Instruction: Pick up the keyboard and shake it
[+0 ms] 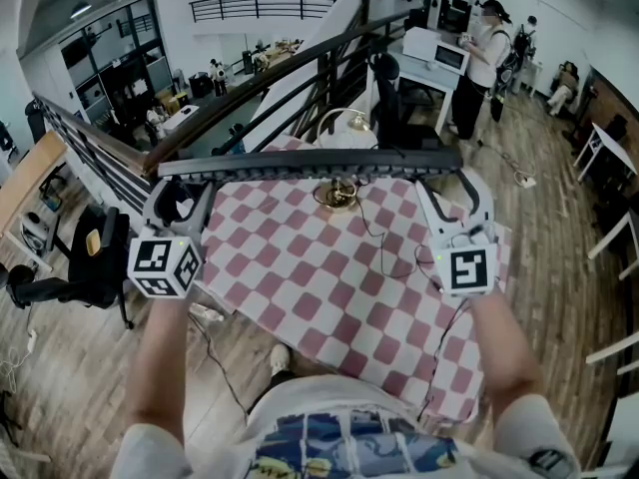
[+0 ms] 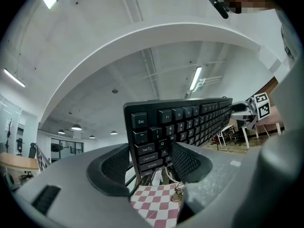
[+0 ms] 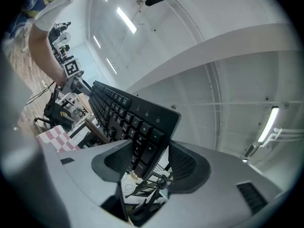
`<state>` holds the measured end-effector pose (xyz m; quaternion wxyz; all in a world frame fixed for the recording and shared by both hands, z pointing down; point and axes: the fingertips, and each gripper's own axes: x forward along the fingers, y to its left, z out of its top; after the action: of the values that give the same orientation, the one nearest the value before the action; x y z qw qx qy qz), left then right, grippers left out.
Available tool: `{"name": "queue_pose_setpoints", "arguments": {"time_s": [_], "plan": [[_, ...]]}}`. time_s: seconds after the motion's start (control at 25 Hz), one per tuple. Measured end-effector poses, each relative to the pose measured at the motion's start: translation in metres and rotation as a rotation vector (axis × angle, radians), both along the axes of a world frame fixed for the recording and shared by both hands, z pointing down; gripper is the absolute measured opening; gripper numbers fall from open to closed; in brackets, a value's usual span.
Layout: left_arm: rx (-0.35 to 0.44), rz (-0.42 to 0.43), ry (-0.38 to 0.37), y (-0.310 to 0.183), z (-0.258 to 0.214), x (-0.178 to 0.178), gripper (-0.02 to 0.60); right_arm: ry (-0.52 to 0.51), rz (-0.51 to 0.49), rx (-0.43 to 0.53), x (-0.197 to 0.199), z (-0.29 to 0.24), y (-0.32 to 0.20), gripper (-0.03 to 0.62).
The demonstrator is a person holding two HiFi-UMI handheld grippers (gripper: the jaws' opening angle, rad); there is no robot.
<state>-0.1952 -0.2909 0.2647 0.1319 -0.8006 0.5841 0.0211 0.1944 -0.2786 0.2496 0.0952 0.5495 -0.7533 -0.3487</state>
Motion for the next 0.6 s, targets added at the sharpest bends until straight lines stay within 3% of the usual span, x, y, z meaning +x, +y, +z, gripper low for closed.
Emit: {"name": "queue_pose_setpoints", "arguments": {"time_s": [0.6], "plan": [[-0.009, -0.001, -0.003, -0.0038, 0.0027, 0.0031, 0.27, 0.001, -0.001, -0.004, 0.004, 0.0041, -0.0032, 0.235]]}}
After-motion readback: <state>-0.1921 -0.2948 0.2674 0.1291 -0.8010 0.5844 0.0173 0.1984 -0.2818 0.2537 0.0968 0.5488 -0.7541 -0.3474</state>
